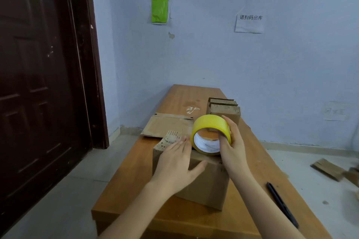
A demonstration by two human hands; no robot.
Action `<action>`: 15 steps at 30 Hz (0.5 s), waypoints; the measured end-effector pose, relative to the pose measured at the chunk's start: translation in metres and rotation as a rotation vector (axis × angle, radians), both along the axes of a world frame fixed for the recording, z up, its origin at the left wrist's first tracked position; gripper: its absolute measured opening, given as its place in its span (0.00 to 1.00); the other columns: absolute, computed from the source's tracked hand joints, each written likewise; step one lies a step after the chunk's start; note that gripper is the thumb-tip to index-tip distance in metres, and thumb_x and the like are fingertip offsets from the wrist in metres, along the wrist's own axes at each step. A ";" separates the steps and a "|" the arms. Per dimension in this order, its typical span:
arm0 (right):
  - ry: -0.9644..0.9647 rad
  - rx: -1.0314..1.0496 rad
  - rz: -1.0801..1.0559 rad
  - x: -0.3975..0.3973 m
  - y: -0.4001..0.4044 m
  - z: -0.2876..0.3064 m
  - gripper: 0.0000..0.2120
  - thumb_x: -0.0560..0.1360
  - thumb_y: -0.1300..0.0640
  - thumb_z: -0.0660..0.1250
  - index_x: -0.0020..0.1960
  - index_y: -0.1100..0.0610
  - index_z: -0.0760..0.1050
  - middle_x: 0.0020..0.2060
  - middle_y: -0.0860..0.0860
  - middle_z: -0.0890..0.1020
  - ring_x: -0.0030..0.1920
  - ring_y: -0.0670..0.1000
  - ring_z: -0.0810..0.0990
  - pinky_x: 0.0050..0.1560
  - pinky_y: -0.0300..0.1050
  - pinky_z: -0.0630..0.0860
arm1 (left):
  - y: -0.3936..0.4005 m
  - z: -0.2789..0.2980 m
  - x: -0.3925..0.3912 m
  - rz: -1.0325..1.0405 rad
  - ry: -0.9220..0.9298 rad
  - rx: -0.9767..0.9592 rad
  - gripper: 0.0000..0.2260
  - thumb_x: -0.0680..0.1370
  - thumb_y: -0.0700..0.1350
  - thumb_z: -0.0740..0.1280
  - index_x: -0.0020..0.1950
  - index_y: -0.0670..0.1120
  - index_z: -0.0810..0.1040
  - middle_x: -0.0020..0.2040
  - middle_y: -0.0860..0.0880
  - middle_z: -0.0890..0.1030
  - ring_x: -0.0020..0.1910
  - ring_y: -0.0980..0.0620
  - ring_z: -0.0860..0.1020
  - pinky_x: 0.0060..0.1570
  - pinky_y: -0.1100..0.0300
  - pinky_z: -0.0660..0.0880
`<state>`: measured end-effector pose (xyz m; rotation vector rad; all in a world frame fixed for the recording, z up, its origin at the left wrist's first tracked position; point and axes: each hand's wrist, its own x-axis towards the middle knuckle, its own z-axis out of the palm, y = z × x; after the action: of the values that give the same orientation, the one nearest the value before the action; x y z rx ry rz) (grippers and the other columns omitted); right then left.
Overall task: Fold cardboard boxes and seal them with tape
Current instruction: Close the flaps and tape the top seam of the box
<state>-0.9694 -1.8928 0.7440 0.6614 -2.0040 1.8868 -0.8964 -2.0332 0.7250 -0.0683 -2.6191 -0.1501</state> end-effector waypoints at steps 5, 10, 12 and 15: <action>0.013 -0.073 -0.099 0.004 -0.005 -0.002 0.21 0.75 0.68 0.59 0.60 0.46 0.71 0.46 0.45 0.78 0.43 0.38 0.76 0.42 0.33 0.73 | -0.006 0.002 -0.002 -0.008 -0.019 -0.019 0.38 0.75 0.70 0.43 0.76 0.47 0.60 0.76 0.50 0.61 0.75 0.56 0.56 0.71 0.63 0.54; -0.109 -0.421 -0.219 0.002 -0.012 -0.006 0.18 0.72 0.69 0.64 0.47 0.46 0.73 0.39 0.58 0.76 0.40 0.53 0.77 0.46 0.49 0.77 | -0.012 0.001 -0.003 -0.012 -0.031 -0.050 0.44 0.68 0.70 0.33 0.77 0.49 0.56 0.77 0.53 0.57 0.76 0.58 0.53 0.71 0.64 0.49; -0.111 -0.387 -0.209 0.001 -0.011 -0.007 0.15 0.73 0.67 0.67 0.48 0.47 0.73 0.39 0.56 0.76 0.40 0.52 0.77 0.42 0.45 0.75 | -0.012 0.001 -0.001 -0.008 -0.033 -0.052 0.44 0.68 0.70 0.33 0.77 0.49 0.56 0.77 0.53 0.57 0.76 0.58 0.53 0.71 0.64 0.49; -0.038 -0.213 -0.159 0.004 -0.003 -0.011 0.14 0.73 0.65 0.69 0.51 0.49 0.72 0.42 0.50 0.78 0.42 0.45 0.77 0.39 0.34 0.73 | -0.009 0.003 -0.001 0.001 -0.013 -0.058 0.45 0.68 0.70 0.33 0.77 0.48 0.58 0.77 0.52 0.59 0.76 0.57 0.54 0.71 0.63 0.49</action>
<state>-0.9658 -1.8958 0.7327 0.4003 -1.7855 1.9918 -0.8973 -2.0426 0.7281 -0.0862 -2.6361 -0.0745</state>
